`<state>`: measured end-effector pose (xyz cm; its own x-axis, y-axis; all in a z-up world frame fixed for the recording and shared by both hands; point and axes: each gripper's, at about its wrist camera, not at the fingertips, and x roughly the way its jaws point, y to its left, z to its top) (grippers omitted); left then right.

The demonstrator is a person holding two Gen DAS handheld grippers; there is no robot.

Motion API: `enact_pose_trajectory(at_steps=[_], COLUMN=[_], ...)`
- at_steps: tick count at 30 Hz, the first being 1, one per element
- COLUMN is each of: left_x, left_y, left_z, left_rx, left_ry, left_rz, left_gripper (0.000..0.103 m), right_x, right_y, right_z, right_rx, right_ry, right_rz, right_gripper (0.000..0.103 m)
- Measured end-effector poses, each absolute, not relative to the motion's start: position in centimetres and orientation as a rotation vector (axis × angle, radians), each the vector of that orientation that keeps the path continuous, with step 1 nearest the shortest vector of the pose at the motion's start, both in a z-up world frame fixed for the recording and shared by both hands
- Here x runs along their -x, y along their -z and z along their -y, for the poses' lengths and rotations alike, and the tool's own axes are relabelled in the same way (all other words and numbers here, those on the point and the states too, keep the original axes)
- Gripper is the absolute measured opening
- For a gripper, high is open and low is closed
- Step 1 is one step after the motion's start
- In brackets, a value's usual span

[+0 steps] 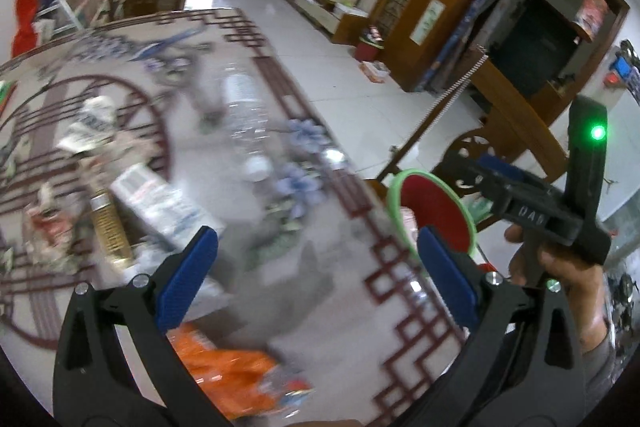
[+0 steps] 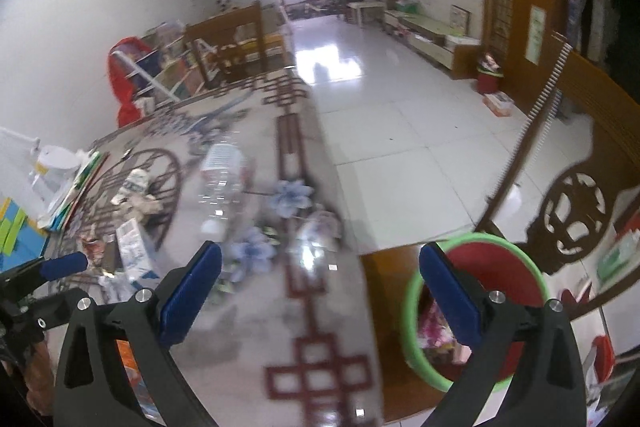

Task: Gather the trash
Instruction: 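Move both tools back over the table toward the crumpled paper and bottle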

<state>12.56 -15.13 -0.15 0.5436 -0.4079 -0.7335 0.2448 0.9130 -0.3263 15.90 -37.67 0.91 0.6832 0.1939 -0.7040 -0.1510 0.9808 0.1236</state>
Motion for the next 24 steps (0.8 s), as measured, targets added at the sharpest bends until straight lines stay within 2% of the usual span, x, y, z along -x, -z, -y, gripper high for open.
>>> enact_pose_trajectory(at_steps=[12,24], left_x=[-10.2,-10.7], left_y=[0.7,2.7], left_z=[4.3,-2.1], left_rx=[0.237,0.272], left_ry=[0.235,0.128], left_rz=[-0.916,-0.931], left_gripper=[0.098,0.098], right_x=[-17.3,-18.7], right_y=[-0.4,1.0], right_z=[28.2,23.7], right_rx=[0.044,0.094], right_ry=[-0.329,-0.359], right_rz=[-0.817,-0.854], right_gripper=[0.096,0.096])
